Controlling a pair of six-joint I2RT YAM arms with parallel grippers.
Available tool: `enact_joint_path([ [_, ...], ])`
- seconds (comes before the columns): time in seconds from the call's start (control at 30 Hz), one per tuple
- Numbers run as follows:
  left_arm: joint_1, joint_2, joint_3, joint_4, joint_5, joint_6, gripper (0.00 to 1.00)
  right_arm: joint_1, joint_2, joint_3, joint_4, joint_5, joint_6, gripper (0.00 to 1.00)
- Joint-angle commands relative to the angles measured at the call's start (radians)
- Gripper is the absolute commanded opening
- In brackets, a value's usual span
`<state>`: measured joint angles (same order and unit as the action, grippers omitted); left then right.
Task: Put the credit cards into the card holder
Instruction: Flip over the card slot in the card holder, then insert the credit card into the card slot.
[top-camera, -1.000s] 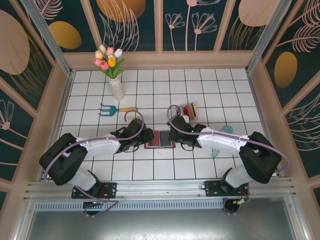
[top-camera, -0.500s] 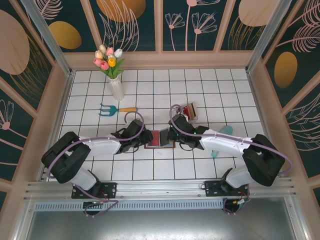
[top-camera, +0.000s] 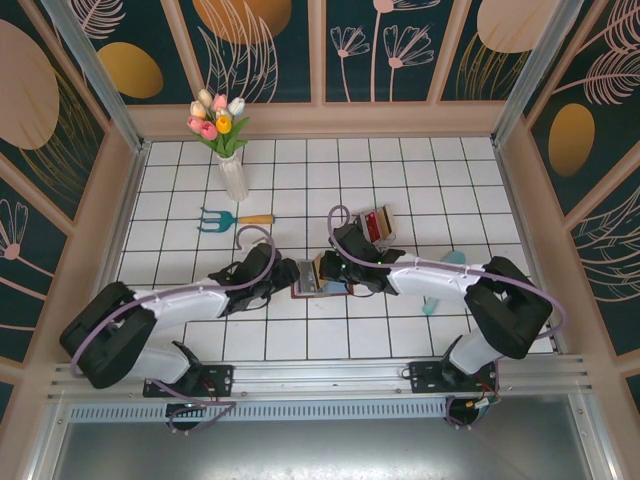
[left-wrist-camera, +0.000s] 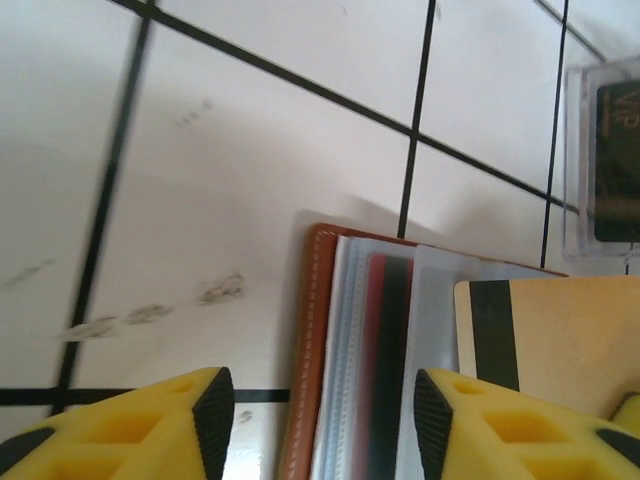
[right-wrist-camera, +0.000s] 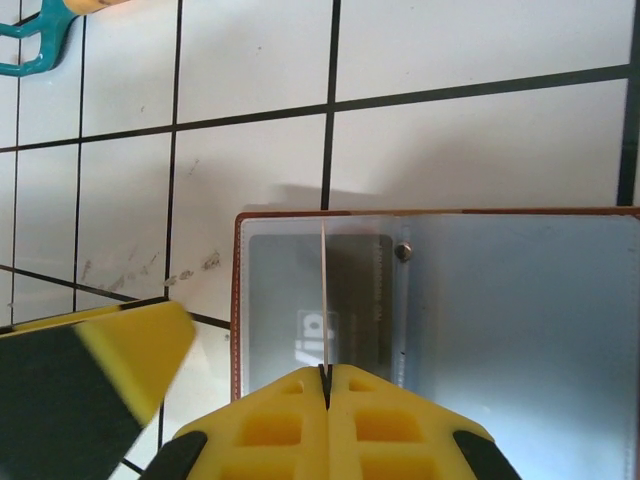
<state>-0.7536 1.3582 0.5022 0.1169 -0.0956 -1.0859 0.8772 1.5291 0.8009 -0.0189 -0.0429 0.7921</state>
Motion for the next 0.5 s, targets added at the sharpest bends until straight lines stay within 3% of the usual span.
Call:
enact_joint_path([
  [0.0,-0.003,-0.062,-0.035,-0.044,-0.079,-0.040,0.56,0.000,-0.024,0.026,0.000,0.029,0.011,0.00],
  [0.2,-0.002,-0.025,-0.011,0.069,0.011,0.048,0.58,-0.072,-0.155,-0.140,0.128,-0.036,0.059,0.00],
  [0.47,-0.003,0.116,0.050,0.106,0.115,0.087,0.58,-0.102,-0.149,-0.237,0.288,-0.131,0.098,0.00],
])
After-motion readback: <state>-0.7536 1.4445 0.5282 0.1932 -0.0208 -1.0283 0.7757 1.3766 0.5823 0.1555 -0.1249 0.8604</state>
